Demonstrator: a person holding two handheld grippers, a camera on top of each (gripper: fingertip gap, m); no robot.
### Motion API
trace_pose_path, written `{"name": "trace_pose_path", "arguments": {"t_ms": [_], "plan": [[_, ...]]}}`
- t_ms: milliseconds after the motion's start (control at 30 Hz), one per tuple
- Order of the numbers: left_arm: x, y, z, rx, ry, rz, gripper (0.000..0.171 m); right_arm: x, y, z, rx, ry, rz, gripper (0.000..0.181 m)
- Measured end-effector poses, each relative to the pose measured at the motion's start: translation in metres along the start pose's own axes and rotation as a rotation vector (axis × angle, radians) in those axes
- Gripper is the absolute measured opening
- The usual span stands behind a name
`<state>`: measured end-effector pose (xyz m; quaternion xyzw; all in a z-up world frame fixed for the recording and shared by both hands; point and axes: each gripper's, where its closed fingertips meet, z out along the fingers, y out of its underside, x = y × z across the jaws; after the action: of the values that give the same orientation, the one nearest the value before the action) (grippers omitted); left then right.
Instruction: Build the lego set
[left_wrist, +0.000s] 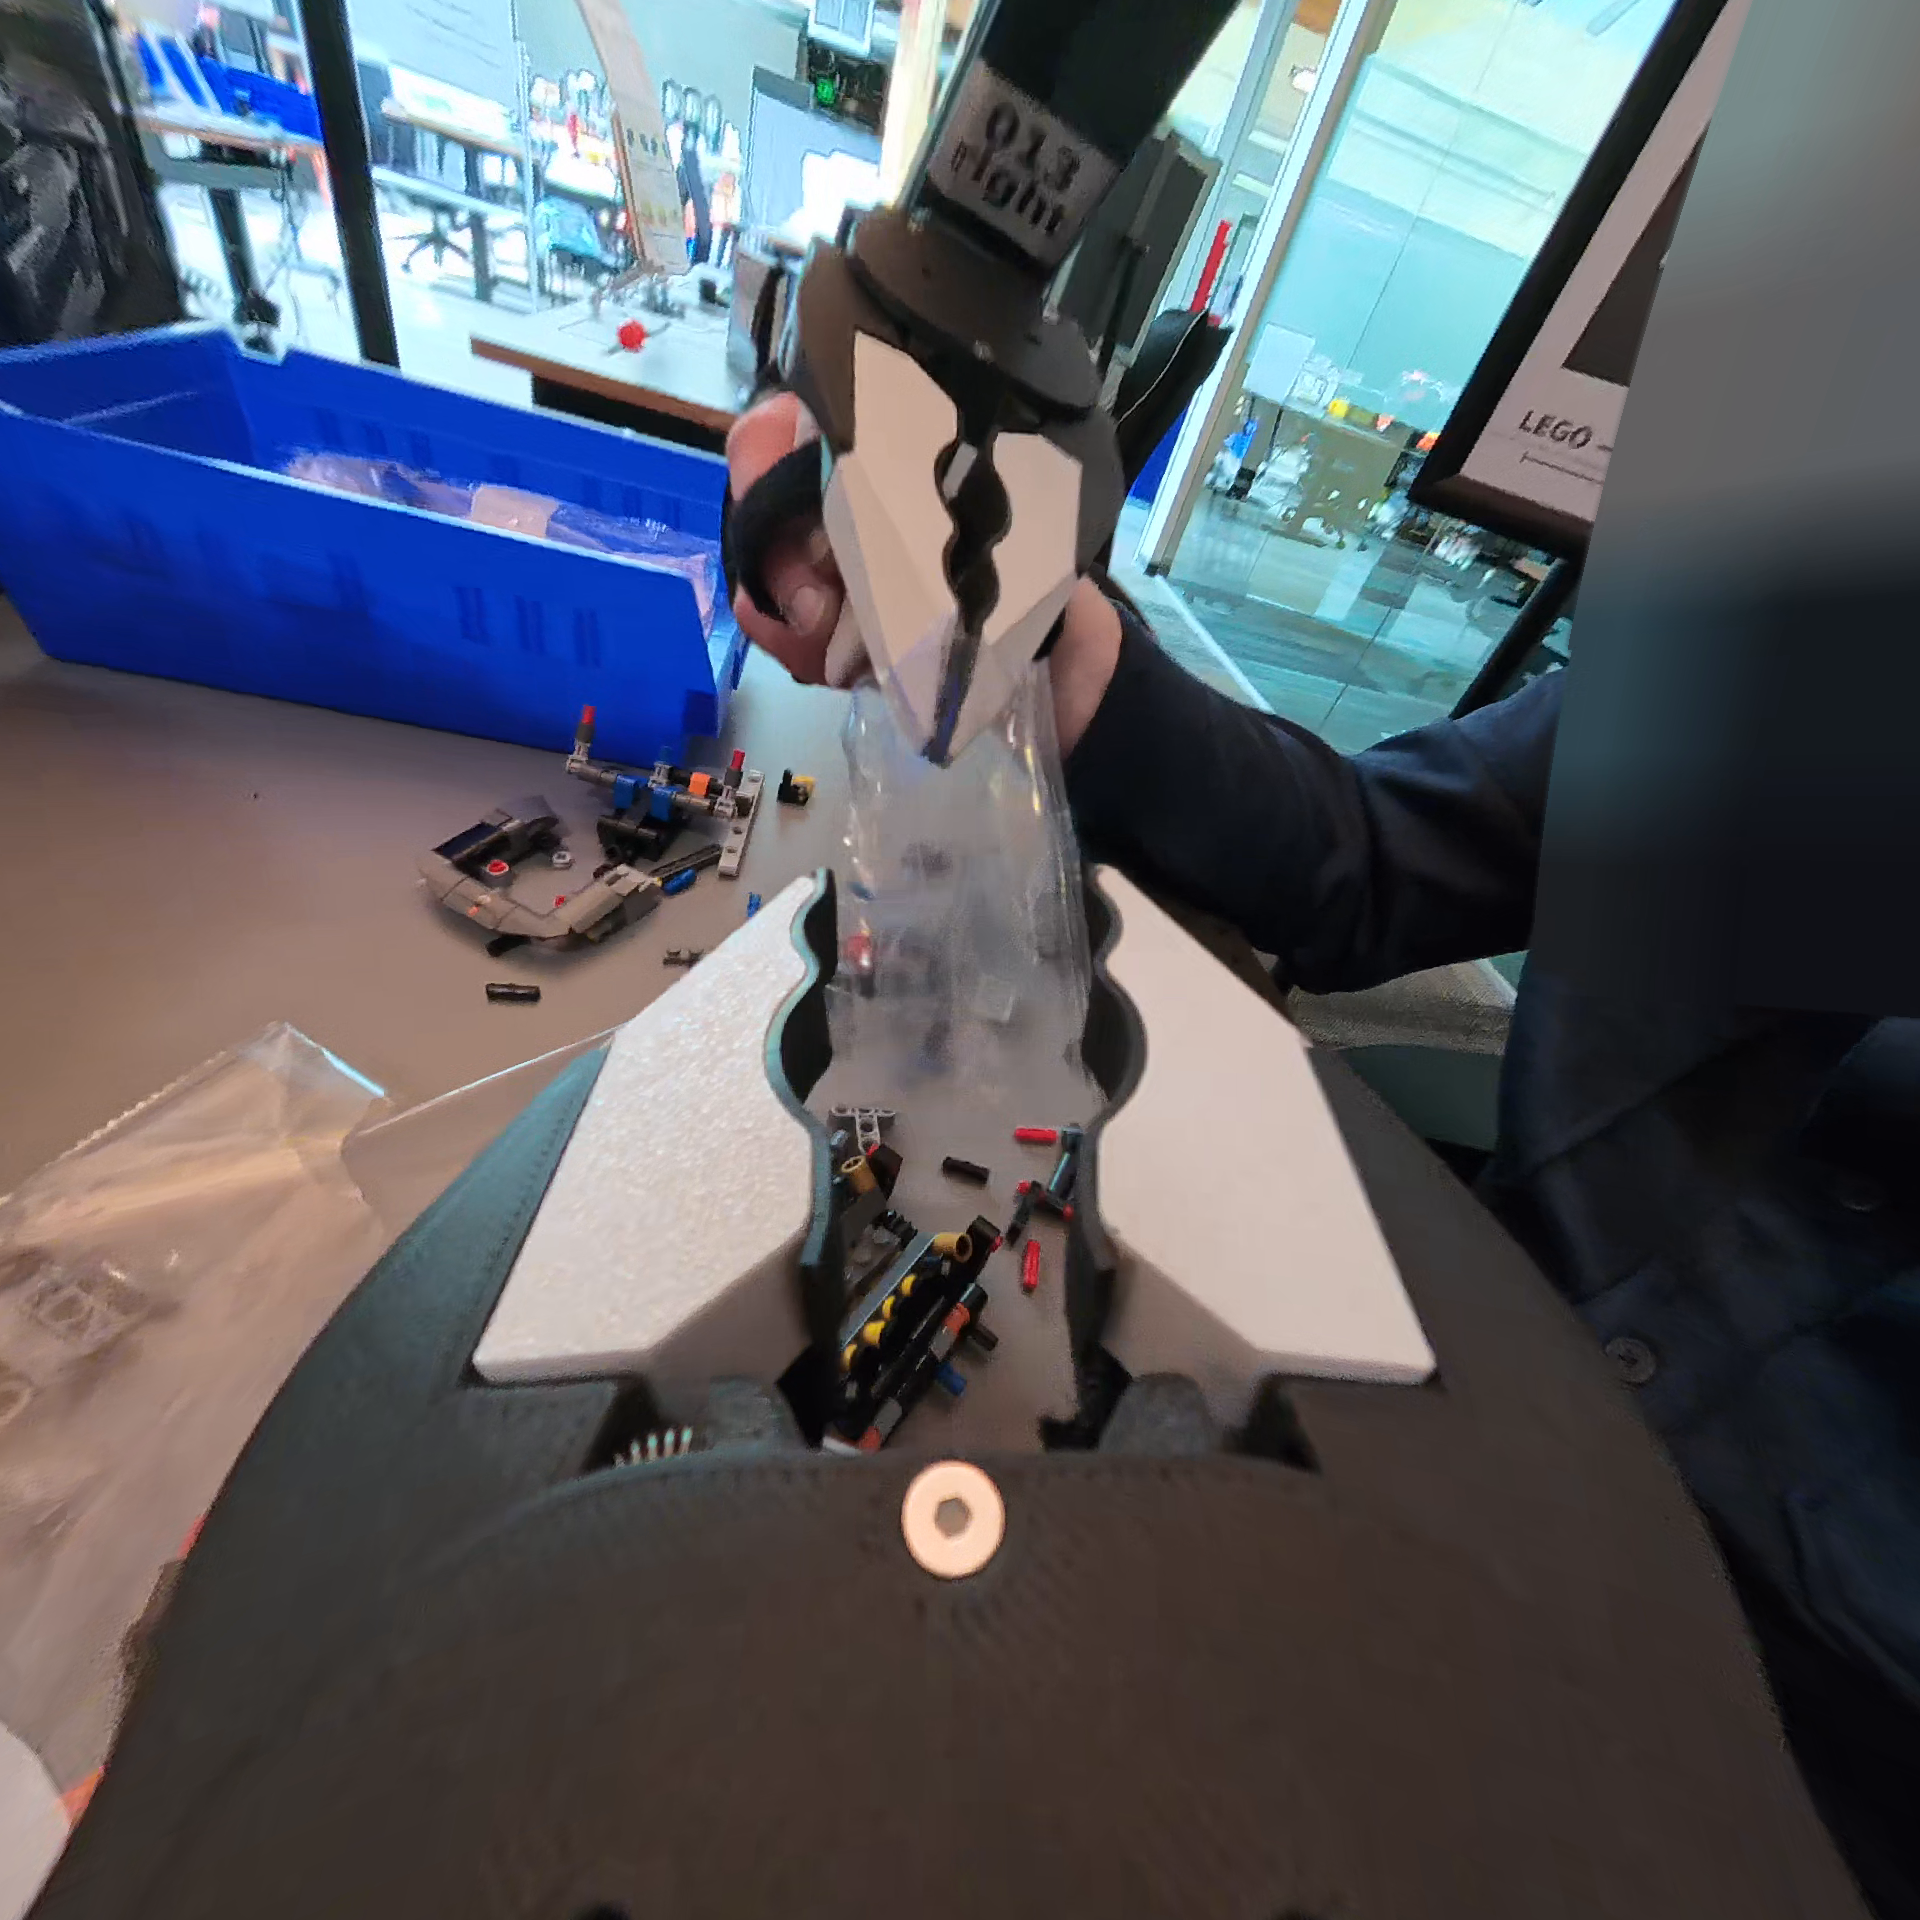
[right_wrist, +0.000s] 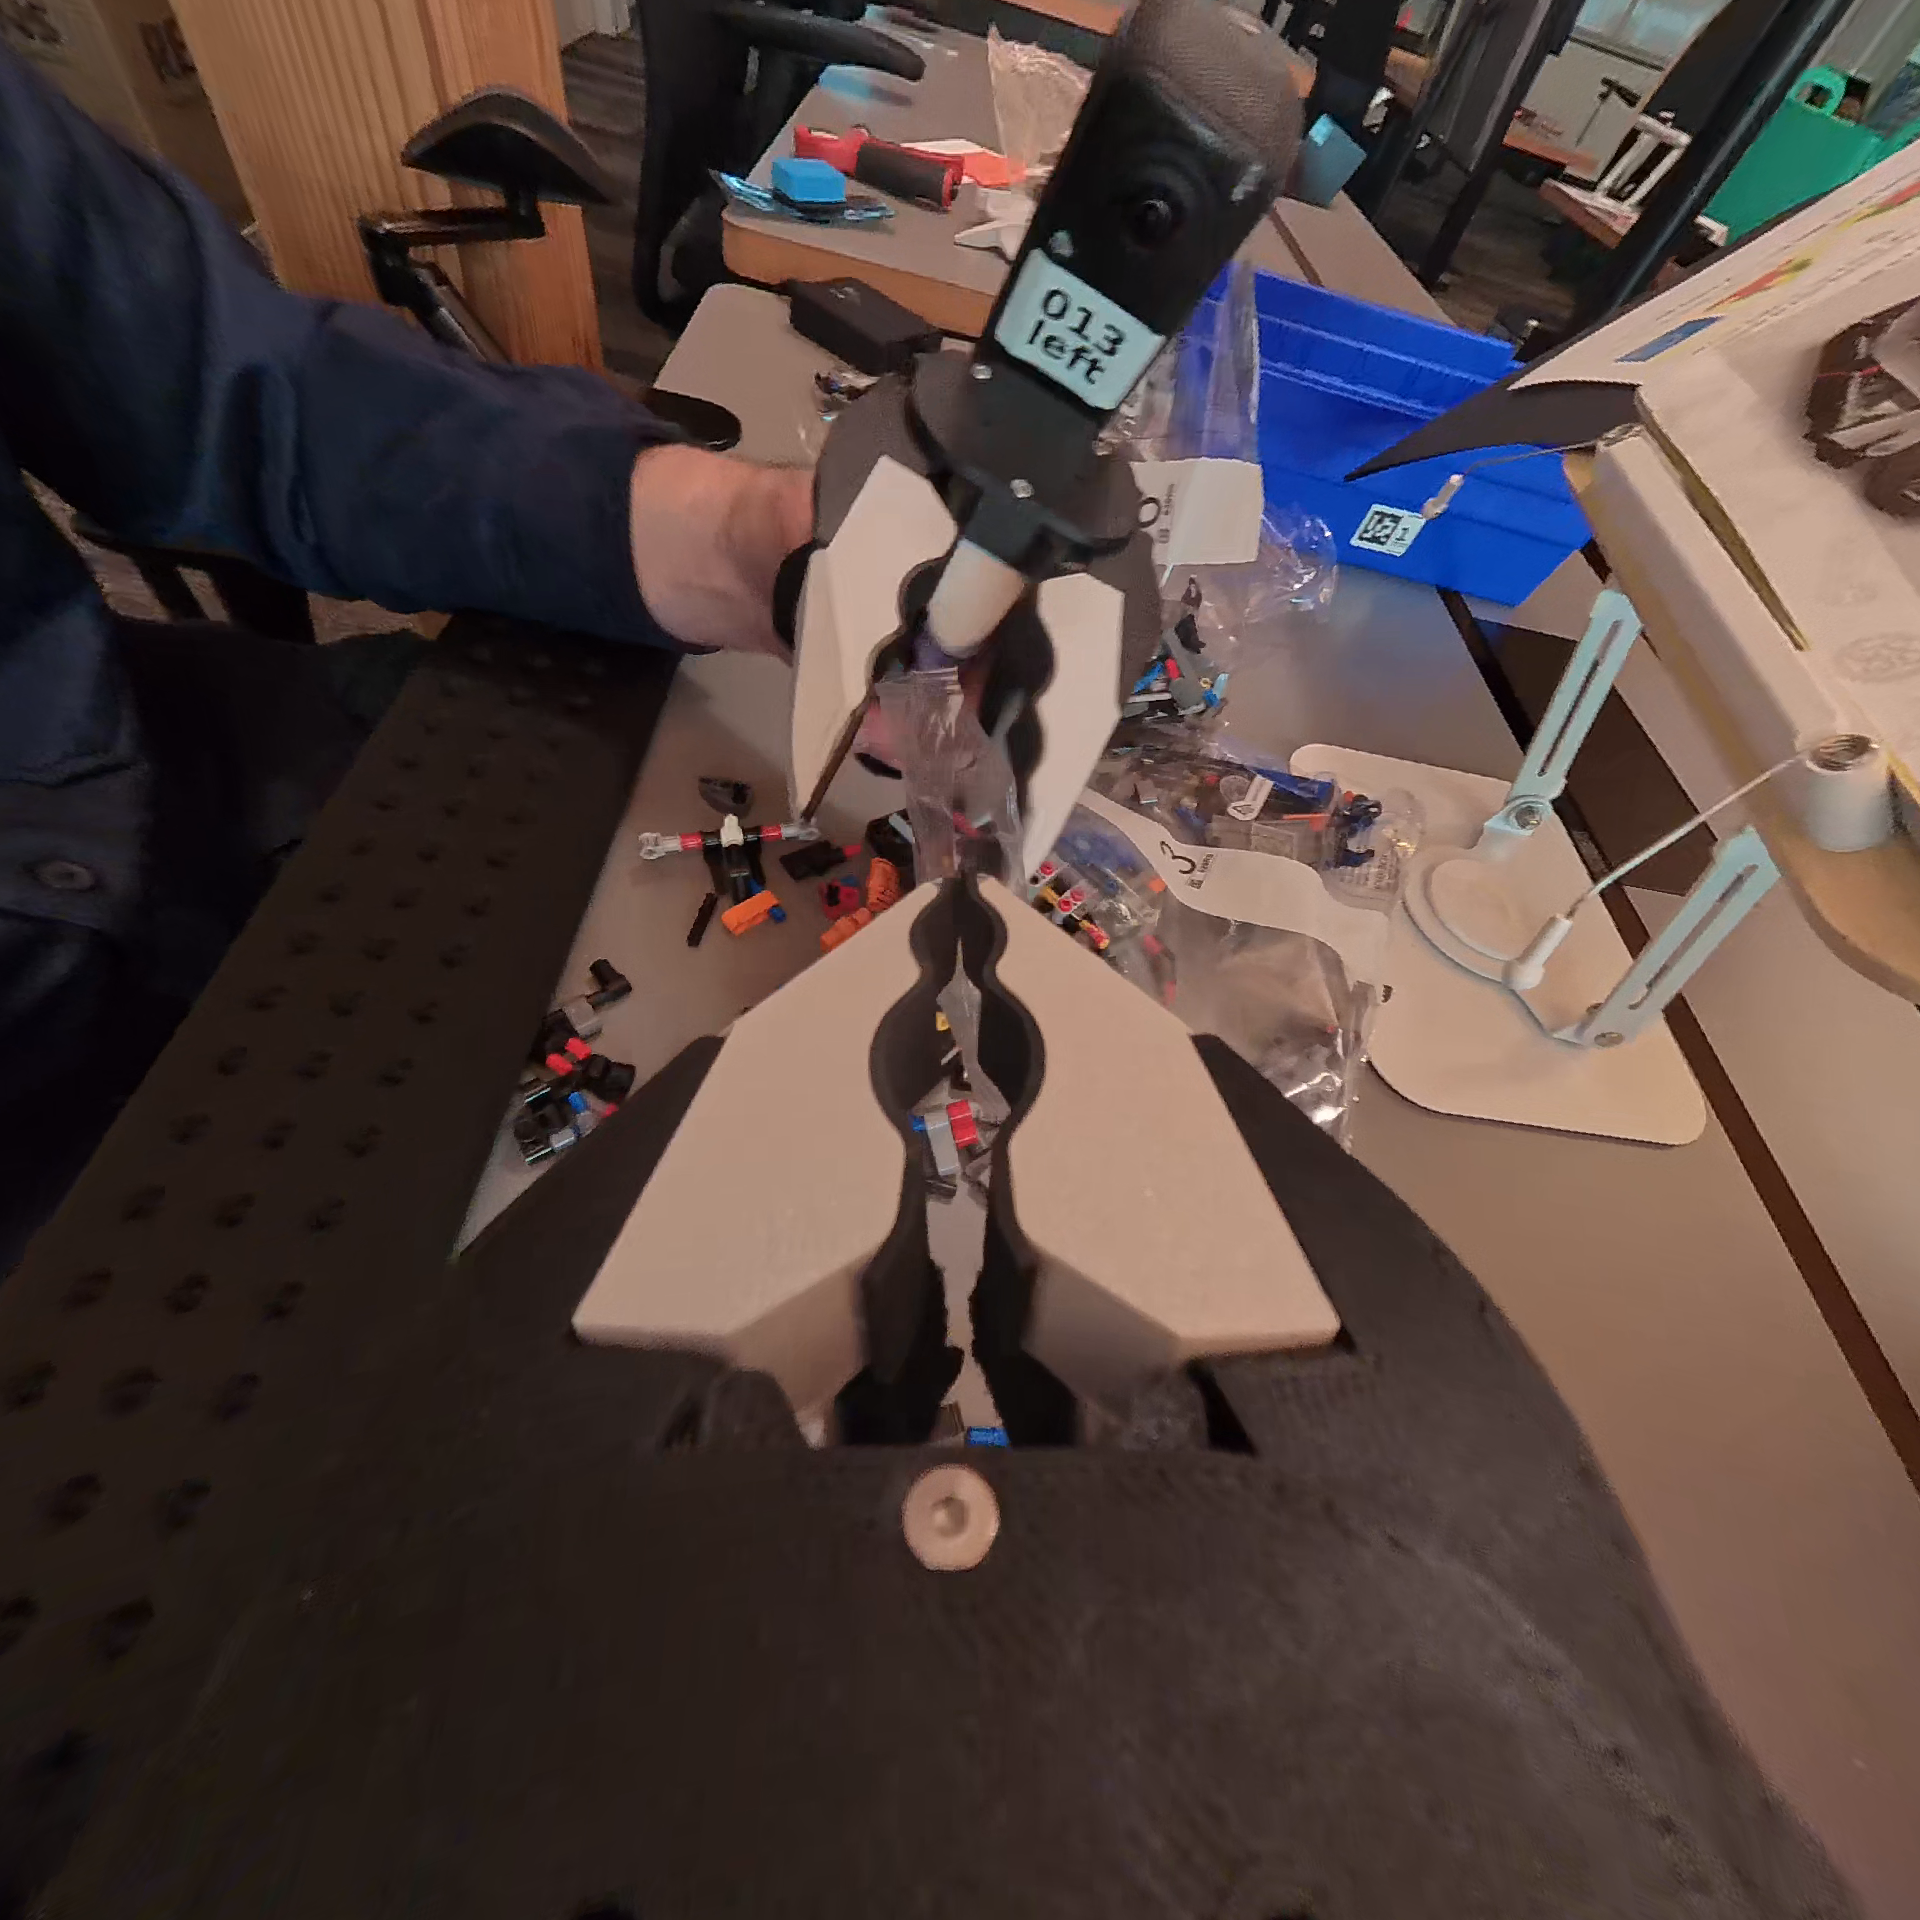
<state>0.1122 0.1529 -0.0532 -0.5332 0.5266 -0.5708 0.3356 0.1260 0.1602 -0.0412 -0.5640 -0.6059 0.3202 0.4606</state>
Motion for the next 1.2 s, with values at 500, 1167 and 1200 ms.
{"name": "trace_pose_path", "arguments": {"t_ms": [500,1167,1200], "plan": [[0.010,-0.006,-0.005,0.043,0.112,-0.096,0.031,-0.034,0.020,0.025,-0.140,-0.145,-0.095,0.000],[-0.014,0.019,0.003,-0.080,-0.041,-0.110,0.000,-0.029,0.031,0.032,-0.220,-0.091,-0.139,0.000],[-0.019,0.019,0.002,-0.086,-0.086,-0.085,0.000,-0.029,0.031,0.032,-0.220,-0.092,-0.138,0.000]]}}
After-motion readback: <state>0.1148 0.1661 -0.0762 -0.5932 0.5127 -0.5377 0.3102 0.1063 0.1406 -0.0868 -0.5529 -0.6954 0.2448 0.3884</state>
